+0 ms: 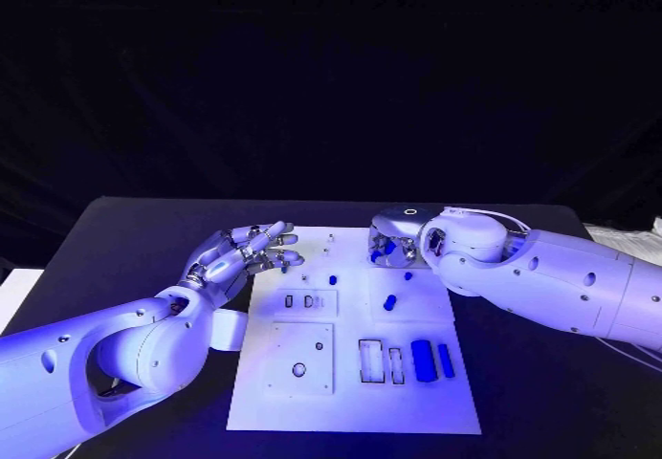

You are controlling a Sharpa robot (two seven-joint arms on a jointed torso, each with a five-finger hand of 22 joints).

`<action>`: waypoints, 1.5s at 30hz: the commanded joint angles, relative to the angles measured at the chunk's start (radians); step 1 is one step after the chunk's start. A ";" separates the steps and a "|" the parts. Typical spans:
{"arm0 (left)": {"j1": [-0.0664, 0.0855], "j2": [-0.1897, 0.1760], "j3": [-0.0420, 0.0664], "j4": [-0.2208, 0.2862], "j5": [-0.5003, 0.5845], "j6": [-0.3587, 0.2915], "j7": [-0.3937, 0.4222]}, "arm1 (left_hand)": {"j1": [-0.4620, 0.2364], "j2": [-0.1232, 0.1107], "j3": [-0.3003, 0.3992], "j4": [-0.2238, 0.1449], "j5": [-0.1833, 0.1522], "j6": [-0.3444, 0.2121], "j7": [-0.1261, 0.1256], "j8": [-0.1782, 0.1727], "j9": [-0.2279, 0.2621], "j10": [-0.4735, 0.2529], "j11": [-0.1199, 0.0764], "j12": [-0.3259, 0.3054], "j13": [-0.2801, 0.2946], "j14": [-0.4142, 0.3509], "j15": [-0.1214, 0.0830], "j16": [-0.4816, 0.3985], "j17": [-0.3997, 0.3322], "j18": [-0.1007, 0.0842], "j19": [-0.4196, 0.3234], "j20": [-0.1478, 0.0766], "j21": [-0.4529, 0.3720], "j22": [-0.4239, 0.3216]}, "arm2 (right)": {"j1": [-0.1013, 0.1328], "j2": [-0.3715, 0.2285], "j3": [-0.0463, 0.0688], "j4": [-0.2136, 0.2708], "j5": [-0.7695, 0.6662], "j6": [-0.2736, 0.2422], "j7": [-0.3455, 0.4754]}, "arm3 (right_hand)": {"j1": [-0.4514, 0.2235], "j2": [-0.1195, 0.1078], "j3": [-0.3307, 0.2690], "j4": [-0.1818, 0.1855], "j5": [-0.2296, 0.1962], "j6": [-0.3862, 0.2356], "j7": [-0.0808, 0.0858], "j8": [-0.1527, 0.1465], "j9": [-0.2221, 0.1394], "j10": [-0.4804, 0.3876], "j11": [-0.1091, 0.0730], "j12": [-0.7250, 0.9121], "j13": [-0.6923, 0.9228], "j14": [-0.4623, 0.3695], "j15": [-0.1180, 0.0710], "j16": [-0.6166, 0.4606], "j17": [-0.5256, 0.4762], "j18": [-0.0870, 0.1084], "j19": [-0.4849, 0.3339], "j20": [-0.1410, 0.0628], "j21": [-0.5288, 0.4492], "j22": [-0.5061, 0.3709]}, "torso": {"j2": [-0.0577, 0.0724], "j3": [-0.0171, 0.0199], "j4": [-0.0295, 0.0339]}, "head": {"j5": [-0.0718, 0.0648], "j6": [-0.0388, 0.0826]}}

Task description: Assemble the parts on the task board

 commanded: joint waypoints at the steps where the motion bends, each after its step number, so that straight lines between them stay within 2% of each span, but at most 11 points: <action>1: 0.002 0.001 0.001 0.003 0.001 0.021 0.003 | -0.010 0.001 -0.004 -0.001 0.000 -0.005 0.003 -0.006 -0.002 -0.005 0.000 -0.003 -0.002 -0.003 0.006 -0.003 0.001 0.010 -0.007 0.001 -0.005 -0.001 | -0.005 0.003 -0.004 -0.007 -0.015 0.033 0.003 | 0.011 0.006 0.006 0.000 0.009 0.007 -0.001 0.003 0.001 0.009 -0.002 0.001 -0.001 0.015 -0.001 0.008 0.001 -0.010 0.009 0.000 0.006 0.117 | 0.000 -0.0006 -0.0004 | -0.004 -0.003; 6: 0.002 0.001 0.001 0.002 0.001 0.021 0.002 | -0.010 0.002 -0.004 -0.001 0.000 -0.005 0.004 -0.007 -0.002 -0.006 0.000 -0.003 -0.002 -0.003 0.006 -0.003 0.002 0.010 -0.007 0.002 -0.005 -0.002 | -0.005 0.004 -0.004 -0.007 -0.018 0.005 0.003 | 0.015 0.010 0.012 -0.002 0.020 0.010 -0.001 0.002 0.002 0.016 -0.003 0.002 0.000 0.014 -0.002 0.010 0.003 -0.011 0.010 0.000 0.007 0.119 | 0.000 -0.0008 0.0002 | -0.006 -0.001; 12: 0.002 0.001 0.001 0.000 0.001 0.021 0.002 | -0.010 0.003 -0.003 -0.001 0.000 -0.006 0.004 -0.007 -0.002 -0.007 0.000 -0.004 -0.002 -0.003 0.006 -0.003 0.002 0.010 -0.007 0.002 -0.005 -0.002 | -0.005 -0.007 -0.003 0.012 -0.020 -0.099 0.008 | 0.026 0.022 0.029 -0.009 0.014 0.024 -0.004 0.006 0.007 0.035 -0.008 0.003 0.003 0.016 -0.006 0.022 0.015 -0.013 0.015 -0.003 0.011 0.127 | -0.001 -0.0012 0.0007 | -0.004 0.002; 17: 0.002 0.000 0.001 -0.003 0.001 0.021 0.000 | -0.009 0.005 -0.002 -0.002 0.000 -0.006 0.004 -0.008 -0.001 -0.007 0.000 -0.004 -0.002 -0.003 0.006 -0.004 0.003 0.010 -0.007 0.002 -0.005 -0.002 | -0.003 -0.010 0.002 0.025 -0.033 -0.155 -0.003 | 0.027 0.023 0.031 -0.010 0.014 0.025 -0.004 0.006 0.007 0.036 -0.008 0.003 0.003 0.016 -0.007 0.023 0.015 -0.013 0.016 -0.003 0.011 0.129 | -0.001 -0.0023 0.0009 | -0.004 0.008; 23: 0.002 0.001 0.001 -0.003 0.001 0.022 0.001 | -0.008 0.006 -0.001 -0.003 0.001 -0.006 0.004 -0.008 -0.001 -0.008 0.000 -0.005 -0.001 -0.003 0.006 -0.004 0.003 0.010 -0.007 0.002 -0.005 -0.002 | 0.000 0.003 0.006 0.025 -0.048 -0.202 -0.021 | 0.026 0.022 0.031 -0.010 0.014 0.025 -0.003 0.006 0.007 0.036 -0.008 0.002 0.002 0.016 -0.007 0.023 0.016 -0.013 0.017 -0.004 0.012 0.129 | 0.001 -0.0020 0.0025 | -0.002 0.012; 27: 0.002 0.001 0.001 -0.002 0.001 0.023 0.000 | -0.008 0.006 -0.001 -0.003 0.001 -0.006 0.004 -0.008 -0.001 -0.008 0.000 -0.005 -0.001 -0.003 0.006 -0.004 0.003 0.010 -0.007 0.002 -0.005 -0.002 | 0.002 0.020 0.007 0.015 -0.052 -0.213 -0.026 | 0.026 0.021 0.031 -0.010 0.013 0.025 -0.003 0.006 0.007 0.036 -0.007 0.002 0.002 0.016 -0.007 0.024 0.016 -0.013 0.017 -0.004 0.012 0.130 | 0.002 -0.0028 0.0046 | -0.002 0.013; 35: 0.002 -0.001 0.001 0.003 0.001 0.023 0.001 | -0.008 0.006 -0.001 -0.003 0.001 -0.006 0.004 -0.008 -0.001 -0.008 0.000 -0.005 -0.001 -0.003 0.006 -0.004 0.003 0.010 -0.007 0.002 -0.005 -0.002 | 0.008 0.065 0.007 -0.014 -0.055 -0.217 -0.019 | 0.022 0.019 0.031 -0.009 0.010 0.025 -0.003 0.005 0.008 0.036 -0.007 0.001 0.002 0.016 -0.006 0.025 0.017 -0.013 0.017 -0.004 0.012 0.130 | 0.005 -0.0029 0.0033 | 0.007 0.016; 37: 0.003 -0.002 0.001 0.006 0.001 0.022 0.001 | -0.008 0.006 -0.001 -0.003 0.001 -0.006 0.004 -0.008 -0.001 -0.008 0.000 -0.005 -0.001 -0.003 0.006 -0.004 0.003 0.010 -0.007 0.002 -0.005 -0.002 | 0.009 0.080 0.007 -0.025 -0.055 -0.216 -0.017 | 0.022 0.019 0.031 -0.009 0.010 0.025 -0.003 0.005 0.008 0.036 -0.007 0.001 0.002 0.016 -0.006 0.025 0.017 -0.013 0.017 -0.004 0.012 0.130 | 0.008 -0.0037 0.0065 | 0.005 0.018; 45: 0.006 -0.006 0.001 0.014 0.001 0.022 0.001 | -0.006 0.007 0.000 -0.004 0.001 -0.007 0.004 -0.009 -0.001 -0.009 0.001 -0.005 -0.001 -0.003 0.006 -0.004 0.004 0.010 -0.007 0.002 -0.005 -0.002 | 0.010 0.116 0.007 -0.058 -0.057 -0.216 -0.011 | 0.018 0.016 0.031 -0.007 0.006 0.025 -0.003 0.003 0.008 0.036 -0.006 -0.001 0.002 0.016 -0.006 0.027 0.019 -0.014 0.018 -0.004 0.013 0.132 | 0.016 -0.0050 0.0110 | 0.002 0.022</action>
